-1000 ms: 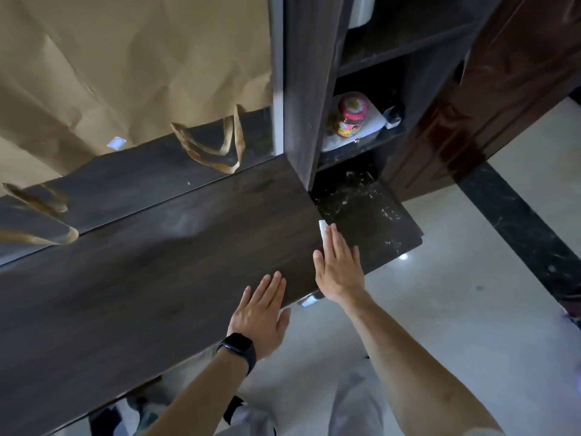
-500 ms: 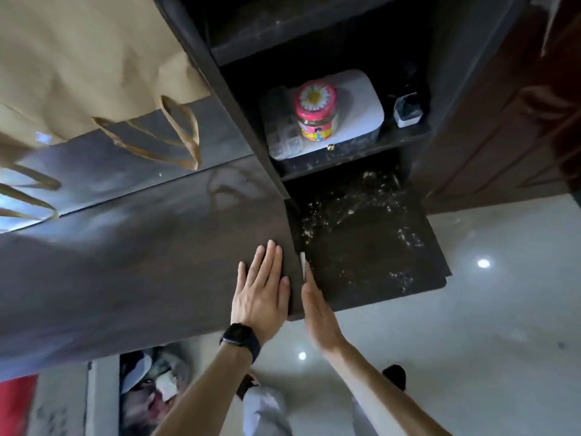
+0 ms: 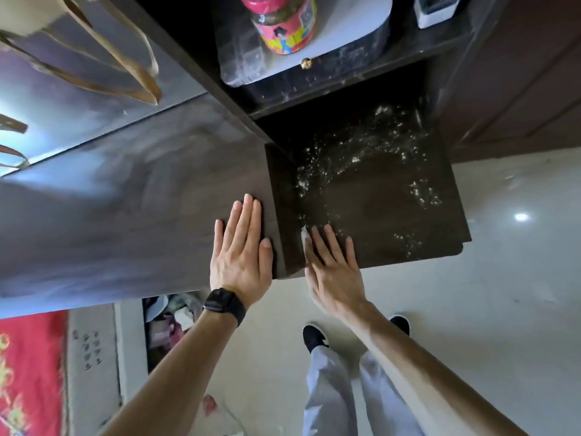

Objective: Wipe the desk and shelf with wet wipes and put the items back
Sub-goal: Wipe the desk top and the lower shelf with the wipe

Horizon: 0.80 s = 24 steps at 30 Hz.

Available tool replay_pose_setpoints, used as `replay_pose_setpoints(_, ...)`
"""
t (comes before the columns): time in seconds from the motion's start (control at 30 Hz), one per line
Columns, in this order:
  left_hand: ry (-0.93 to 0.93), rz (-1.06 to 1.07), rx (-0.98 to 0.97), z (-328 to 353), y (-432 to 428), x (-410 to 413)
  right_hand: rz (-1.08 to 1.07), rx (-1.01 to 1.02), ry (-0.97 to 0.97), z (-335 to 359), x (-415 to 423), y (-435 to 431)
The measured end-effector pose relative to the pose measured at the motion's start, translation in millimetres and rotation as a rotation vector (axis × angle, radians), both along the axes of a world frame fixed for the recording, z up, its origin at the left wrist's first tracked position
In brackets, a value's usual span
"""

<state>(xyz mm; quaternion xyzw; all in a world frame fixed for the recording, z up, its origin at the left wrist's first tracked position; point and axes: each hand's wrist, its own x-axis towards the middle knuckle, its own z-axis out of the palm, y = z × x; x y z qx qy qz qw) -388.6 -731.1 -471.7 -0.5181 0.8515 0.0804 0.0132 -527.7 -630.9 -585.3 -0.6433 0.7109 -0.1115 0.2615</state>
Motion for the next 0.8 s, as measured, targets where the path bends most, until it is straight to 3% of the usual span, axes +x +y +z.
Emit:
replay_pose_setpoints(0.53, -0.018, -0.003, 0.013, 4.1, -3.7, 1.2, 0.054, 0.165, 0.283, -0.9, -24.8, -135.9)
replay_pose_setpoints(0.63, -0.016, -0.002, 0.013, 3.9, -2.0, 0.6, 0.093, 0.173, 0.394, 2.0, -27.5, -148.2)
replay_pose_setpoints(0.8, -0.006, 0.034, 0.034, 11.0, -6.1, -5.1, 0.08, 0.18, 0.418, 8.0, -39.5, -144.7)
